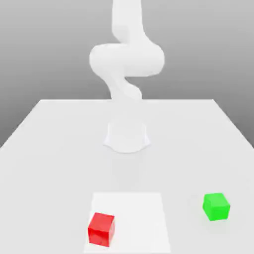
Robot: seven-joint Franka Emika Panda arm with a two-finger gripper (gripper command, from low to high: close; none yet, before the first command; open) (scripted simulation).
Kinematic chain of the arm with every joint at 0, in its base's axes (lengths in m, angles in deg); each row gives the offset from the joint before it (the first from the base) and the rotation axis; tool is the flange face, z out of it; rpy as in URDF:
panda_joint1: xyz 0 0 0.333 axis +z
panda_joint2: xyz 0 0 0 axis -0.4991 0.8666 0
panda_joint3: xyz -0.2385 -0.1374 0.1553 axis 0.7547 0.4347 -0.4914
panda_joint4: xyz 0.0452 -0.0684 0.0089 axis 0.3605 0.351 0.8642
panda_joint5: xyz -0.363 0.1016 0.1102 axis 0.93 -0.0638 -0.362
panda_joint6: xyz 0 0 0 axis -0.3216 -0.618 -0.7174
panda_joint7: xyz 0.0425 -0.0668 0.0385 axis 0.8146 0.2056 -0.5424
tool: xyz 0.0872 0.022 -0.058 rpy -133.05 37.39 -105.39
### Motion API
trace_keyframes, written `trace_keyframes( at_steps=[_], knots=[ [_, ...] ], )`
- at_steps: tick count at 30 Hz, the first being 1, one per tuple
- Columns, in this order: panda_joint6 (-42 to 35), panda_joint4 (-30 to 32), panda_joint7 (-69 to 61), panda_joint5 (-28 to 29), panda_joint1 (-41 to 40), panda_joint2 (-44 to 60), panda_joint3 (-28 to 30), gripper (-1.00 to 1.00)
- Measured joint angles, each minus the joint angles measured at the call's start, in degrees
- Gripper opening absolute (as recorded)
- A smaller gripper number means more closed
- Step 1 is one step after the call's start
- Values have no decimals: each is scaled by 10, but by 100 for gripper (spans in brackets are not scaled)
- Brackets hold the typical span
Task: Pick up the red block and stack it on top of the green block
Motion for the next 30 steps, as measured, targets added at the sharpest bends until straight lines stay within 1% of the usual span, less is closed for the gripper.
trace_keyframes(
  at_steps=[23,28,29,30],
  knots=[
    [201,117,43,-9,-43,481,22,0],
    [280,110,37,-21,-45,585,19,0],
    [295,107,35,-22,-47,603,17,-100],
    [295,107,35,-22,-47,603,17,-100]
  ],
)
